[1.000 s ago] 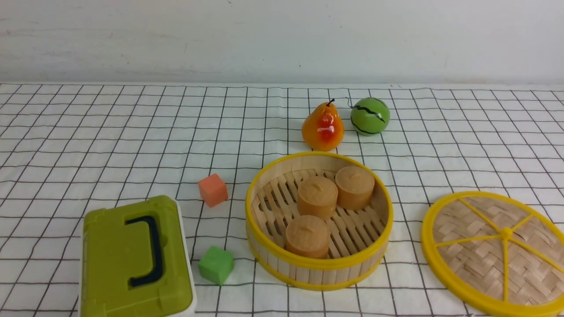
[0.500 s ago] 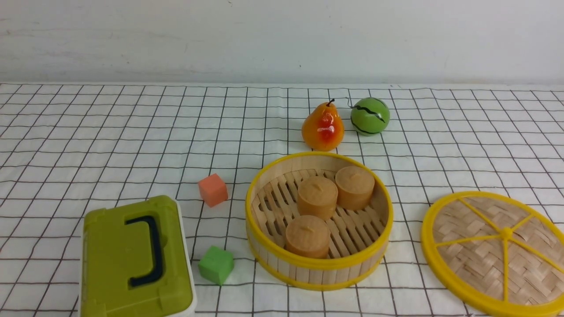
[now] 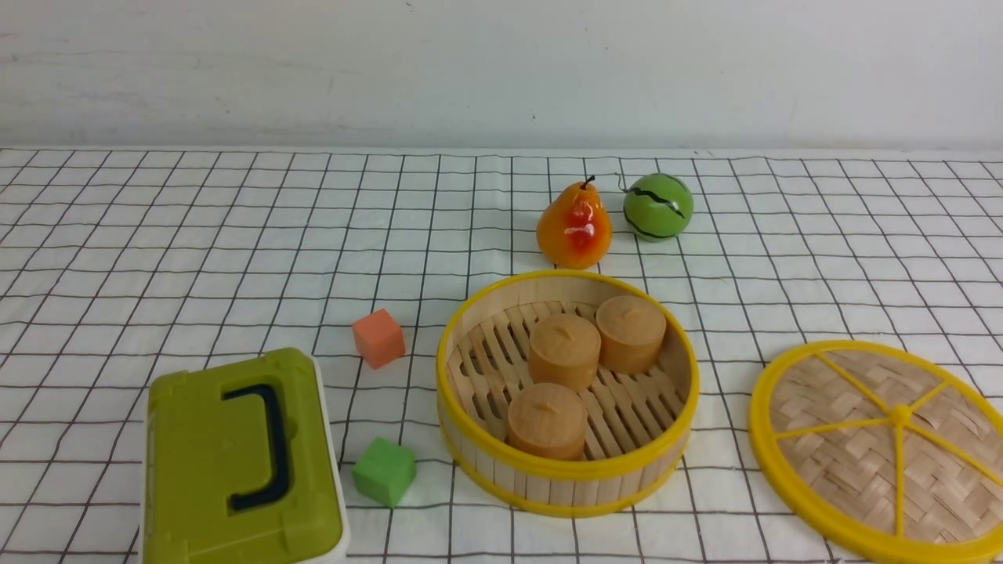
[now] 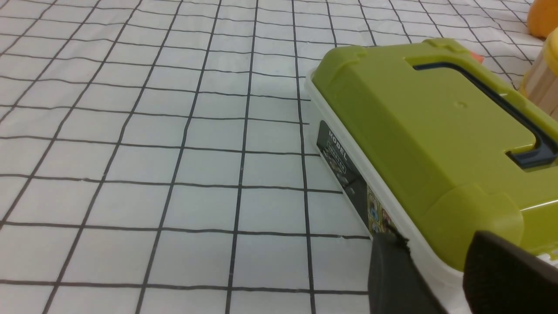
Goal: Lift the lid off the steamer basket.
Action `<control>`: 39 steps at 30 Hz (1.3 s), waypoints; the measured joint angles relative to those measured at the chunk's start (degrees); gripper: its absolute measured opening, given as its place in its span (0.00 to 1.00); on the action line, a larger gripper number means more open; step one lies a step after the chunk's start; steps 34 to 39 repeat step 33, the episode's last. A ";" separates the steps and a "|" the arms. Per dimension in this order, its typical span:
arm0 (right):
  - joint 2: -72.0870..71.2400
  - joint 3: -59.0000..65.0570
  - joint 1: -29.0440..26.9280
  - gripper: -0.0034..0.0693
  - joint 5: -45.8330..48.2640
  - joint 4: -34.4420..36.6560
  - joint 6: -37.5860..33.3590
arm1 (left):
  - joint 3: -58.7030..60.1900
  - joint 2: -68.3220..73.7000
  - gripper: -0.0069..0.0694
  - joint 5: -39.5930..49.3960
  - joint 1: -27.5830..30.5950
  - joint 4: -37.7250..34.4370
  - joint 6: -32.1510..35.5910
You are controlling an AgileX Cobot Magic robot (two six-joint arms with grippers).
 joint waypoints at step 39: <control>0.00 0.00 0.00 0.13 0.00 0.00 0.00 | 0.00 0.00 0.40 0.00 0.00 0.00 0.00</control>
